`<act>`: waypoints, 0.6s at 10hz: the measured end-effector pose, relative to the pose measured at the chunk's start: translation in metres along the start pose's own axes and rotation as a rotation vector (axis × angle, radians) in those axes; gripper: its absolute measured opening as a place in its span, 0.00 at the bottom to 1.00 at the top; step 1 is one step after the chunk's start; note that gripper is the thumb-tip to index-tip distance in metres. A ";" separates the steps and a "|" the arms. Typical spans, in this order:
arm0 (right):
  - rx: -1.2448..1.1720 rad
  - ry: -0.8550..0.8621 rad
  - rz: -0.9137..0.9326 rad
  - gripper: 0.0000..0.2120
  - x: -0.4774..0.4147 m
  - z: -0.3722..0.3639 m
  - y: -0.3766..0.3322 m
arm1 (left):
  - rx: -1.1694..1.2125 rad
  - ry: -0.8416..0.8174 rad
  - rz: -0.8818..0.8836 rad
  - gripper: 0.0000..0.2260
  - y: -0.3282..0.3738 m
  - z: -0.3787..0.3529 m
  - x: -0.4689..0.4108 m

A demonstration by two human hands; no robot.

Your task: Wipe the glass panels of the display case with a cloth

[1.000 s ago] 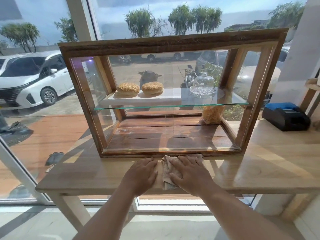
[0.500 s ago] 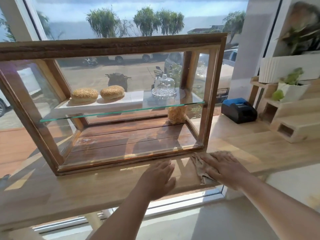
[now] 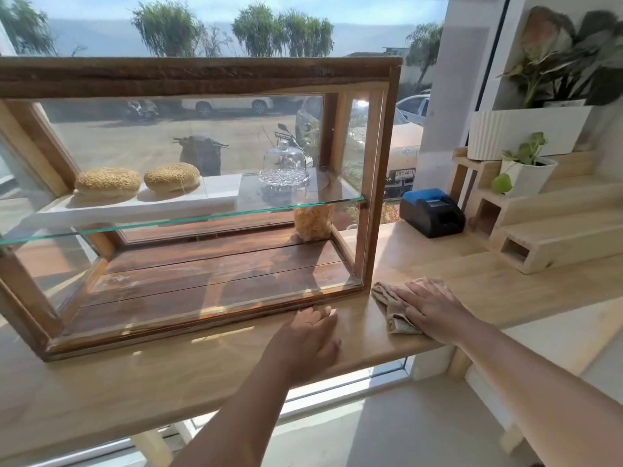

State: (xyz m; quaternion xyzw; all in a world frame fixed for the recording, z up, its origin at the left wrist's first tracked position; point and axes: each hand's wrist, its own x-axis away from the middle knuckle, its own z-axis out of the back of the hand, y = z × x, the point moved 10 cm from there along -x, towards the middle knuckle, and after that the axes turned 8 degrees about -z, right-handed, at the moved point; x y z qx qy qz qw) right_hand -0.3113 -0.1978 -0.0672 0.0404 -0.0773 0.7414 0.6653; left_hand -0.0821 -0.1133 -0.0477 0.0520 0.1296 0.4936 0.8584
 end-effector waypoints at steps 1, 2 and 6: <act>0.018 -0.010 -0.002 0.23 -0.005 0.005 0.007 | 0.011 0.015 -0.013 0.25 0.003 0.001 -0.004; 0.018 -0.020 -0.042 0.23 -0.007 0.004 0.006 | 0.047 0.020 -0.004 0.26 0.003 0.004 -0.003; -0.103 0.297 0.101 0.17 0.049 0.001 -0.130 | -0.033 0.019 0.118 0.27 -0.061 0.025 0.070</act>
